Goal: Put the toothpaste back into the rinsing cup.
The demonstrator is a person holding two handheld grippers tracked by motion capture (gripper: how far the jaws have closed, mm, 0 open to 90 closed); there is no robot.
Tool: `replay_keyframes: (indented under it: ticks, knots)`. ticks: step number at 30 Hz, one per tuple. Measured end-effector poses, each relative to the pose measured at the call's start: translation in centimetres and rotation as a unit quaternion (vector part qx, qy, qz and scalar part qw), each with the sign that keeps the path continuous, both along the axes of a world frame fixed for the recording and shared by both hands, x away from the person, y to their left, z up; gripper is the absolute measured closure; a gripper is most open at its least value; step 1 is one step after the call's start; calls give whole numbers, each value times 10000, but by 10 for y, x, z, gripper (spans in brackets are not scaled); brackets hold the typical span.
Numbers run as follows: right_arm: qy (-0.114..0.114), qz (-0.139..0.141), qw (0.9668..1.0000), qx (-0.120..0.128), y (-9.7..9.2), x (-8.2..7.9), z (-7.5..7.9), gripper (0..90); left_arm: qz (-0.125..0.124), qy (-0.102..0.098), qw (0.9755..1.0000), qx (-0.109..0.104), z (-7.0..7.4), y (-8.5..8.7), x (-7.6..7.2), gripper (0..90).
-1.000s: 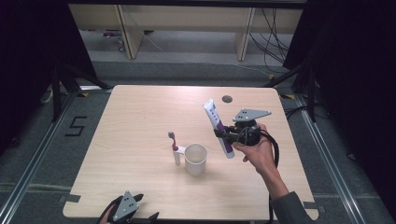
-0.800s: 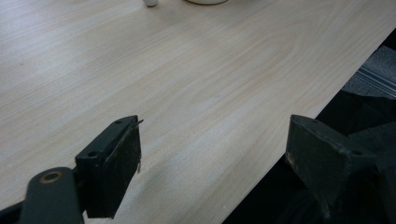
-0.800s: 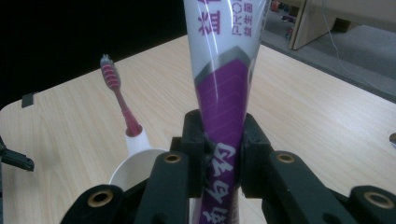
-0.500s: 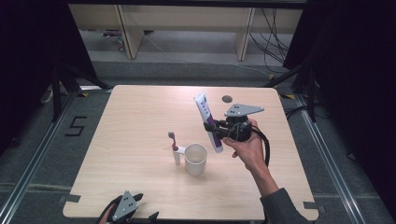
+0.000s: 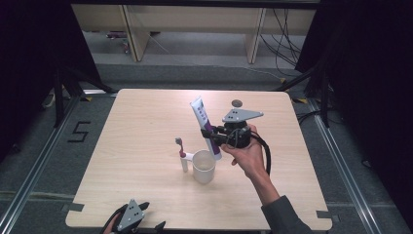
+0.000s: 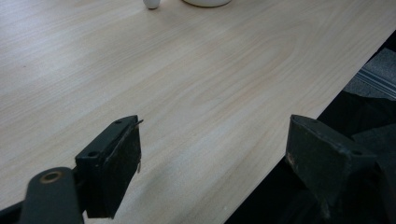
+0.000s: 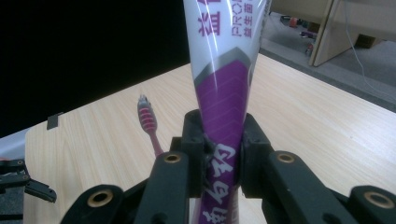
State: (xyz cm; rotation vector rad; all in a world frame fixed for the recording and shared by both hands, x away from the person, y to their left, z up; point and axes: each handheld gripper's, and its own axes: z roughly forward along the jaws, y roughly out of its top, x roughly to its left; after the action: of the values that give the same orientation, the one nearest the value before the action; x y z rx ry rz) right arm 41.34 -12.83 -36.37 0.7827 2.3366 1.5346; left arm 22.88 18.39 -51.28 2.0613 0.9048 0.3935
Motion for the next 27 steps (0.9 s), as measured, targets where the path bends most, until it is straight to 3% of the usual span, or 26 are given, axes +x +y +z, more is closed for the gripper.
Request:
replay_keyframes:
  ticks: [2,3,4,5,11,15,19,21,23,27]
  knots:
    - [86,41,9999,67,4,0,-2,767,14,4,10000,-16,0,0,-1,179]
    - [22,17,10000,7,4,0,-2,767,-3,-17,10000,3,0,0,0,178]
    - [23,66,10000,63,7,1,-3,767,53,-22,9999,-136,-1,-2,0,178]
    - [1,29,10000,29,7,1,-3,767,-13,-15,10000,-15,0,0,0,178]
    - [41,11,9999,153,12,2,-5,767,-24,-25,9999,96,0,1,1,178]
    - [38,20,10000,79,12,2,-6,767,3,-12,10000,-44,0,0,0,178]
    - [201,-8,9997,135,15,0,-9,767,-24,-14,10000,6,0,0,0,178]
    - [49,87,9999,128,16,2,-11,767,42,-9,9999,-107,0,-2,-1,178]
    - [114,79,9998,154,17,2,-13,767,-32,-6,10000,37,0,0,0,178]
    - [137,109,9997,159,19,1,-16,767,-27,-6,10000,-19,0,0,0,178]
